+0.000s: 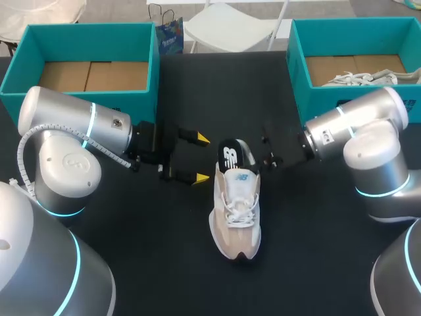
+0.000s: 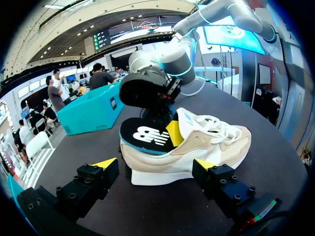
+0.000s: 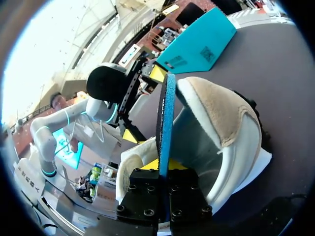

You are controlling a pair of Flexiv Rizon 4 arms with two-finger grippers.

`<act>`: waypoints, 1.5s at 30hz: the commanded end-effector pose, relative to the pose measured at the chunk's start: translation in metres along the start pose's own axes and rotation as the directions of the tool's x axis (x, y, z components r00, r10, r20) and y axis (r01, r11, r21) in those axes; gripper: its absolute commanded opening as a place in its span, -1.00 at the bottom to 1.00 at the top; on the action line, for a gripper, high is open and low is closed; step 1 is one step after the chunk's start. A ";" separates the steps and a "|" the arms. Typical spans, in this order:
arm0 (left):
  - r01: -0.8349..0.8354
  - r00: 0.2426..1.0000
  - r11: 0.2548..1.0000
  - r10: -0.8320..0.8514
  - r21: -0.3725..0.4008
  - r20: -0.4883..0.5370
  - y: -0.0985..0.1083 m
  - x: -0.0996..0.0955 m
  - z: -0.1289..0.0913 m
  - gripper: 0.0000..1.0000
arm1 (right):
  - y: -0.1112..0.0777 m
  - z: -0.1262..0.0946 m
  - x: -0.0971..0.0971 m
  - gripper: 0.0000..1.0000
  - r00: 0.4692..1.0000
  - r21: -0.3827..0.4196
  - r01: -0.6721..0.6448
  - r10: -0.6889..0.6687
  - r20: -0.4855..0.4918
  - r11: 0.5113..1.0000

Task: Take the shoe out of the shoebox, open the shoe tongue, remove and reinsert the insole, then place the shoe into the shoebox

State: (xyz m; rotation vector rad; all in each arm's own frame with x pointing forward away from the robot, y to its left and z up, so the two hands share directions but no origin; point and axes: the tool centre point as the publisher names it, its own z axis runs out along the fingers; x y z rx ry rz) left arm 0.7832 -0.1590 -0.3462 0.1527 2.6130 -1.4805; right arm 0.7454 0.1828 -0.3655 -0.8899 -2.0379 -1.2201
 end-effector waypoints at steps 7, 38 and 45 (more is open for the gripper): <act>-0.001 1.000 1.000 0.001 -0.003 -0.001 -0.001 0.000 0.001 1.00 | 0.026 -0.007 0.007 -0.51 0.995 -0.014 0.089 -0.089 0.044 0.996; -0.001 1.000 1.000 0.001 -0.003 -0.001 -0.001 0.000 0.001 1.00 | 0.034 -0.005 0.005 -0.40 0.993 -0.001 0.109 -0.109 0.038 0.994; -0.001 1.000 1.000 0.001 -0.003 -0.001 -0.001 0.000 0.001 1.00 | 0.036 -0.006 0.008 -0.21 0.992 -0.006 0.116 -0.116 0.039 0.993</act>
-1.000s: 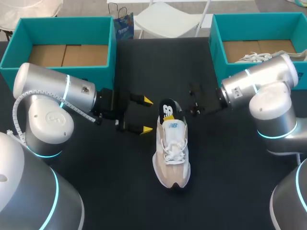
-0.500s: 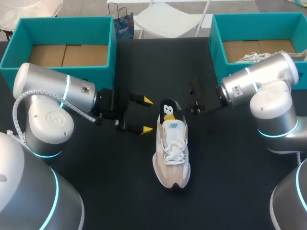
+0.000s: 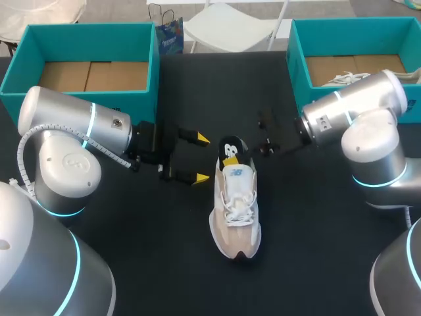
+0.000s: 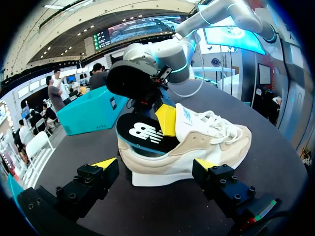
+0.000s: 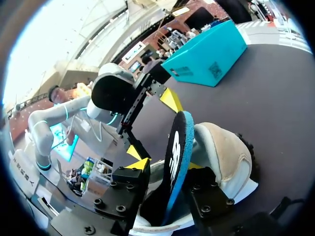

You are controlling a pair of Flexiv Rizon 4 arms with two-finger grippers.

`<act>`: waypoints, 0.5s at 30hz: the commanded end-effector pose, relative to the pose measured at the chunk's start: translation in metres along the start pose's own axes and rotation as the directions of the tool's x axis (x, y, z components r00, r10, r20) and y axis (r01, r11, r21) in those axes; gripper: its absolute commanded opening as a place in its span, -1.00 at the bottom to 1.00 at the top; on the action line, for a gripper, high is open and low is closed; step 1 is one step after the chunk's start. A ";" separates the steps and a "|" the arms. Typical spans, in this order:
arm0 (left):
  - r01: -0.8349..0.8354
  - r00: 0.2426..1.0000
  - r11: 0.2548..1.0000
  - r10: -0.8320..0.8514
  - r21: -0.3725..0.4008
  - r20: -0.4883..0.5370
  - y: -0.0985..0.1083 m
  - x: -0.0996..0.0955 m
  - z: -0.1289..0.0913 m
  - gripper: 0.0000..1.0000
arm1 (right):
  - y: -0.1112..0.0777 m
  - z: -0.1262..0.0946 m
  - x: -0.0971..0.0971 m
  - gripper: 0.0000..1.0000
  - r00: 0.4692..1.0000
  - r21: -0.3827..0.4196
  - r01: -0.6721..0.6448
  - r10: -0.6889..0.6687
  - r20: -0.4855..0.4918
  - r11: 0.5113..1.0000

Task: Take the shoe out of the shoebox, open the shoe tongue, remove and reinsert the insole, then place the shoe into the shoebox

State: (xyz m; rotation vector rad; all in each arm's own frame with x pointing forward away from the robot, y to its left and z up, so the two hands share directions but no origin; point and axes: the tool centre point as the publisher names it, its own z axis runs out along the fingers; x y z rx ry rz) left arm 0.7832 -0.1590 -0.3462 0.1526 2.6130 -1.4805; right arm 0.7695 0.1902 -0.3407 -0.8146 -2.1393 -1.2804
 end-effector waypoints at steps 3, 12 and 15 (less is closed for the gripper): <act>-0.001 1.000 1.000 0.001 -0.003 -0.001 -0.001 0.000 0.001 1.00 | 0.003 -0.001 0.002 -0.21 1.000 -0.002 0.005 -0.005 0.004 1.000; -0.001 1.000 1.000 0.001 -0.003 -0.001 -0.001 0.000 0.001 1.00 | 0.011 -0.005 0.001 -0.20 1.000 -0.002 0.016 -0.016 0.016 1.000; -0.001 1.000 1.000 0.001 -0.003 -0.001 -0.001 0.000 0.001 1.00 | 0.013 -0.006 -0.001 -0.22 1.000 0.003 0.018 -0.018 0.016 1.000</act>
